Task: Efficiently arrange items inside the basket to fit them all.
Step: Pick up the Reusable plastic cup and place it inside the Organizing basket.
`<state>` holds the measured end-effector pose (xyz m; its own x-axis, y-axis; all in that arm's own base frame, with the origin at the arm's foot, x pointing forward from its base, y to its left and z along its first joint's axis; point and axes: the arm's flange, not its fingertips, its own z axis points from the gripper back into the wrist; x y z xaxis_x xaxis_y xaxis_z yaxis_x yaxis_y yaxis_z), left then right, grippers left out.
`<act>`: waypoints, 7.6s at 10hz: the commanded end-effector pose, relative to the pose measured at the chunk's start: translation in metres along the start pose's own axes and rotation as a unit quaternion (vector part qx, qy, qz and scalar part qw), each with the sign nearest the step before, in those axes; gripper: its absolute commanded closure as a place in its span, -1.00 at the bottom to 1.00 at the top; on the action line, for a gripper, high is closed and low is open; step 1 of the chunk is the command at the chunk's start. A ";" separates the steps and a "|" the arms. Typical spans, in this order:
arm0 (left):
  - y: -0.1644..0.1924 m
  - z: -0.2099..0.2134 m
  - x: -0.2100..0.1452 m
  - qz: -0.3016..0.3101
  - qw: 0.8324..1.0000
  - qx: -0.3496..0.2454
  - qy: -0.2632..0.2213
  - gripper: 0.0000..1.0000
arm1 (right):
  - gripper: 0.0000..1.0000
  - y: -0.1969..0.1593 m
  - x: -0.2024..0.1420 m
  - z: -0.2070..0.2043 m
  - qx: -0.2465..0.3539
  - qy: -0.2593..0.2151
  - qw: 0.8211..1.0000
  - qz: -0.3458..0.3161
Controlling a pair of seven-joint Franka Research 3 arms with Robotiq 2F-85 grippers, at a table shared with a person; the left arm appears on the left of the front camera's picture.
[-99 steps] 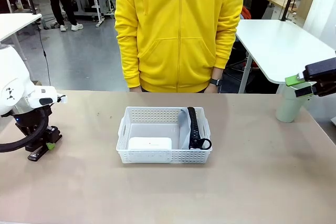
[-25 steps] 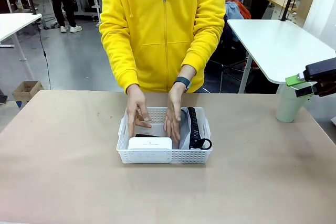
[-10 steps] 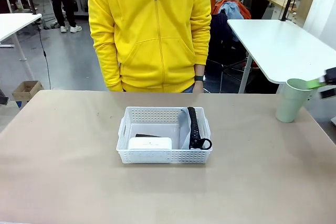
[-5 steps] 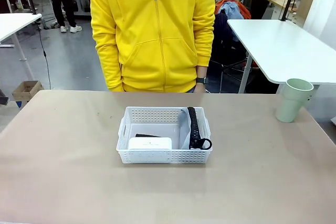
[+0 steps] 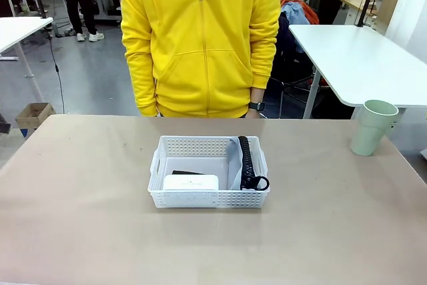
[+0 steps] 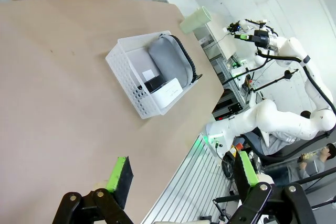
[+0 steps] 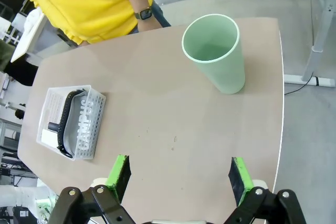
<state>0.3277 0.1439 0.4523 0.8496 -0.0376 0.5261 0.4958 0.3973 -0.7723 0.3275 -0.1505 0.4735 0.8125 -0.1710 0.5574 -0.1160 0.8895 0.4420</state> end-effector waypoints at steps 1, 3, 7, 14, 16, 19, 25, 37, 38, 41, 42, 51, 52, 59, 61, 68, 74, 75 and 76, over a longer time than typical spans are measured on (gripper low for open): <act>-0.001 -0.002 0.000 -0.007 1.000 -0.007 -0.012 -1.00 | -1.00 0.001 -0.001 0.001 0.000 0.005 1.000 -0.001; -0.001 -0.002 0.000 -0.007 1.000 -0.007 -0.012 -1.00 | -1.00 -0.010 0.010 -0.010 -0.007 0.019 0.997 0.076; -0.001 -0.002 0.000 -0.007 1.000 -0.007 -0.012 -1.00 | -1.00 -0.074 0.032 -0.052 0.072 0.012 0.936 0.343; -0.001 -0.002 0.000 -0.007 1.000 -0.007 -0.012 -1.00 | -1.00 -0.114 0.010 -0.096 0.125 0.031 0.911 0.391; -0.001 -0.002 0.000 -0.007 1.000 -0.007 -0.012 -1.00 | -1.00 -0.114 0.010 -0.096 0.125 0.031 0.911 0.391; -0.001 -0.002 0.000 -0.007 1.000 -0.007 -0.012 -1.00 | -1.00 -0.120 0.017 -0.101 0.136 0.026 0.909 0.394; -0.001 -0.002 0.000 -0.007 1.000 -0.007 -0.012 -1.00 | -1.00 -0.206 0.026 -0.187 0.194 0.002 0.887 0.419; -0.001 -0.002 0.000 -0.007 1.000 -0.007 -0.012 -1.00 | -1.00 -0.190 0.027 -0.267 0.292 -0.124 0.839 0.442; -0.001 -0.002 0.000 -0.007 1.000 -0.007 -0.012 -1.00 | -1.00 -0.186 0.027 -0.271 0.295 -0.131 0.839 0.439; -0.001 -0.002 0.000 -0.007 1.000 -0.007 -0.012 -1.00 | -1.00 -0.176 0.031 -0.277 0.296 -0.150 0.855 0.399; -0.001 -0.002 0.000 -0.007 1.000 -0.007 -0.012 -1.00 | -1.00 -0.171 0.032 -0.279 0.293 -0.160 0.857 0.393; -0.001 -0.002 0.000 -0.007 1.000 -0.007 -0.012 -1.00 | -1.00 -0.143 0.051 -0.259 0.341 -0.225 0.837 0.364; -0.001 -0.002 0.000 -0.007 1.000 -0.007 -0.012 -1.00 | -1.00 -0.143 0.050 -0.260 0.343 -0.225 0.836 0.365; -0.001 -0.002 0.000 -0.007 1.000 -0.007 -0.012 -1.00 | 0.36 -0.117 0.060 -0.217 0.361 -0.144 0.839 0.381; -0.001 -0.002 0.000 -0.007 1.000 -0.007 -0.012 -1.00 | 1.00 -0.079 0.083 -0.162 0.362 -0.068 0.851 0.373; -0.001 -0.002 0.000 -0.007 1.000 -0.007 -0.012 -1.00 | 1.00 0.016 0.107 -0.070 0.436 0.054 0.793 0.421; -0.001 -0.002 0.000 -0.007 1.000 -0.007 -0.012 -1.00 | -0.77 0.016 0.099 -0.063 0.474 0.026 0.766 0.433; -0.001 -0.002 0.000 -0.007 1.000 -0.007 -0.012 -1.00 | -0.77 0.048 0.100 -0.065 0.470 0.044 0.764 0.439; -0.001 -0.002 0.000 -0.007 1.000 -0.007 -0.012 -1.00 | -0.77 0.084 0.100 -0.068 0.477 0.061 0.762 0.434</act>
<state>0.3266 0.1439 0.4509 0.8510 -0.0343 0.5240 0.4928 0.3969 -0.7744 0.4428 -0.0997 0.5022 0.2083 0.3705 0.9052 -0.9627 -0.0859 0.2567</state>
